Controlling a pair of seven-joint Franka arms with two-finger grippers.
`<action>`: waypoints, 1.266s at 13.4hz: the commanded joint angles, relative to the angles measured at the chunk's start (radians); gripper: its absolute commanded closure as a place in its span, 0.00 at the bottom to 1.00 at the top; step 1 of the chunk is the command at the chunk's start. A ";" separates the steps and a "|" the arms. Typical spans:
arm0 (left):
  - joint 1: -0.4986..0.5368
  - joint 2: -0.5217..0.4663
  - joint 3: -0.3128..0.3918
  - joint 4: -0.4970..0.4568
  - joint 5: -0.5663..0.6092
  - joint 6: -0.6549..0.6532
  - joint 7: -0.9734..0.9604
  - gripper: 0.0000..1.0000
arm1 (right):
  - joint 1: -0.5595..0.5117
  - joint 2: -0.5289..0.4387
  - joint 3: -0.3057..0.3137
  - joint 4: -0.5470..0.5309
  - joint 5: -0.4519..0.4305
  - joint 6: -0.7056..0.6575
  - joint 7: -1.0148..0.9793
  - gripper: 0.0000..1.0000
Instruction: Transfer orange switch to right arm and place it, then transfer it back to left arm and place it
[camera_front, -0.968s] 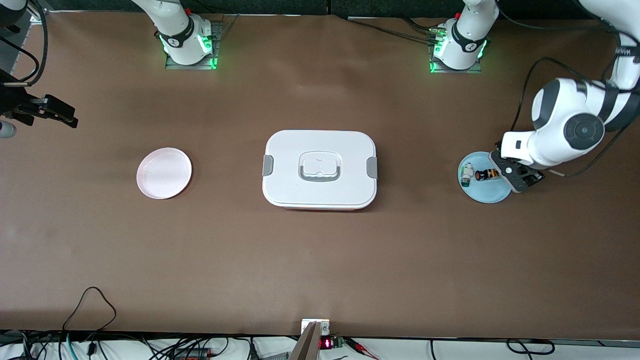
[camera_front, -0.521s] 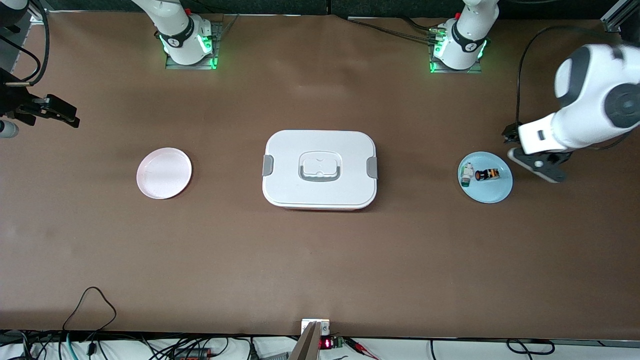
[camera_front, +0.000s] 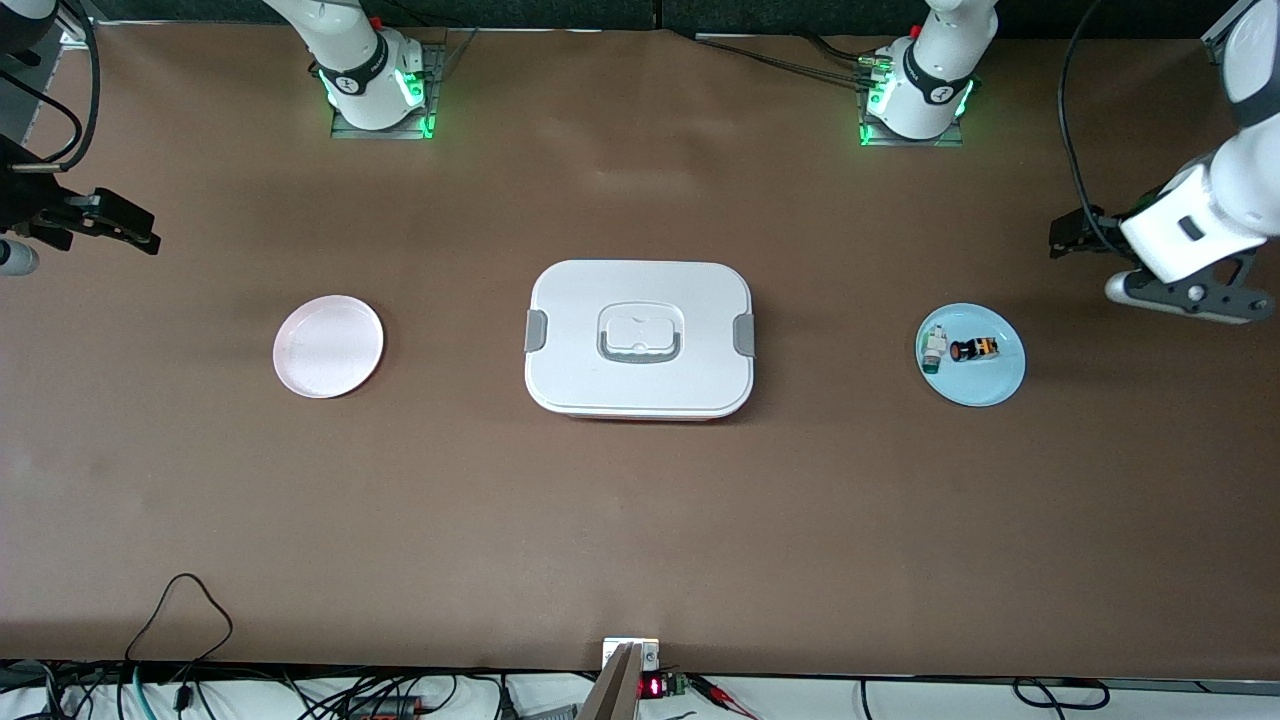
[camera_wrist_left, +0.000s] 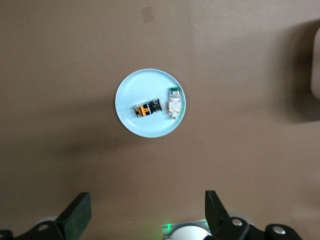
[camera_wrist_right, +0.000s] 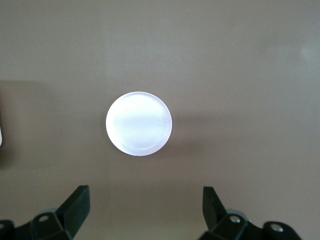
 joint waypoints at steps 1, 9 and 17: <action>0.013 -0.003 -0.003 0.053 -0.051 -0.037 -0.033 0.00 | 0.005 -0.007 0.000 0.004 0.014 -0.014 -0.002 0.00; -0.032 -0.017 0.016 0.096 -0.073 -0.043 -0.022 0.00 | 0.003 -0.008 0.000 0.019 0.014 -0.034 0.007 0.00; -0.520 -0.048 0.535 0.093 -0.126 -0.046 0.115 0.00 | 0.006 -0.007 0.001 0.019 0.014 -0.034 0.005 0.00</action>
